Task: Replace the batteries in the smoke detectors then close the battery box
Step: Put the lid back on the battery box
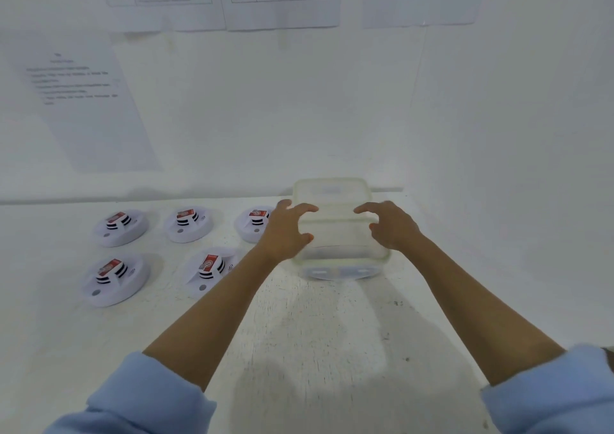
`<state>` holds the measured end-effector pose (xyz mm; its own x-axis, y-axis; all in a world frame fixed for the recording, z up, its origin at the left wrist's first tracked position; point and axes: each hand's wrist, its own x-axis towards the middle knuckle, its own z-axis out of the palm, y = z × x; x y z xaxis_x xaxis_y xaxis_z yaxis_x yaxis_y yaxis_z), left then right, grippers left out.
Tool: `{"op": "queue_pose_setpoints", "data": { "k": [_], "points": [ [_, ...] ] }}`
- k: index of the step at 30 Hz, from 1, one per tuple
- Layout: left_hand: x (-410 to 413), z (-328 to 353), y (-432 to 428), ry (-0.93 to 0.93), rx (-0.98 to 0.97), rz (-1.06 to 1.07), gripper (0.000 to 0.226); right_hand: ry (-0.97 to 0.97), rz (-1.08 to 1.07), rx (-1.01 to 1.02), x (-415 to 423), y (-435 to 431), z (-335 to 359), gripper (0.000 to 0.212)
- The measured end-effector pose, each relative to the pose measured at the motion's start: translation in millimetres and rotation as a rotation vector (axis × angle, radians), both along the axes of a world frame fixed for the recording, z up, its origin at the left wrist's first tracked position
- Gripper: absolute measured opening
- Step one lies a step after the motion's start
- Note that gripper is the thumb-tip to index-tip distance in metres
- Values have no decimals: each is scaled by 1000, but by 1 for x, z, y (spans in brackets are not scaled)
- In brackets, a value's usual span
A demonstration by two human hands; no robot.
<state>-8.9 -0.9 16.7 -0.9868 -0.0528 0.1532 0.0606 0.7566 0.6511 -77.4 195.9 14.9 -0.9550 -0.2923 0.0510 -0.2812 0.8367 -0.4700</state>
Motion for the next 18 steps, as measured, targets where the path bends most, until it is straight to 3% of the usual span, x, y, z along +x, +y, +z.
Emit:
{"op": "queue_pose_setpoints", "data": {
  "k": [3, 6, 9, 18],
  "points": [
    [10, -1, 12, -5, 112, -243, 45, 21, 278, -51, -6, -14, 1, 34],
    [13, -13, 14, -102, 112, -340, 60, -65, 405, -88, -8, -19, -5, 30],
    [10, -23, 12, -36, 122, -303, 66, -77, 402, -63, -11, -18, -9, 30],
    [10, -32, 15, 107, 52, -246, 52, -6, 375, 15, -21, -25, -20, 29]
  ]
}}
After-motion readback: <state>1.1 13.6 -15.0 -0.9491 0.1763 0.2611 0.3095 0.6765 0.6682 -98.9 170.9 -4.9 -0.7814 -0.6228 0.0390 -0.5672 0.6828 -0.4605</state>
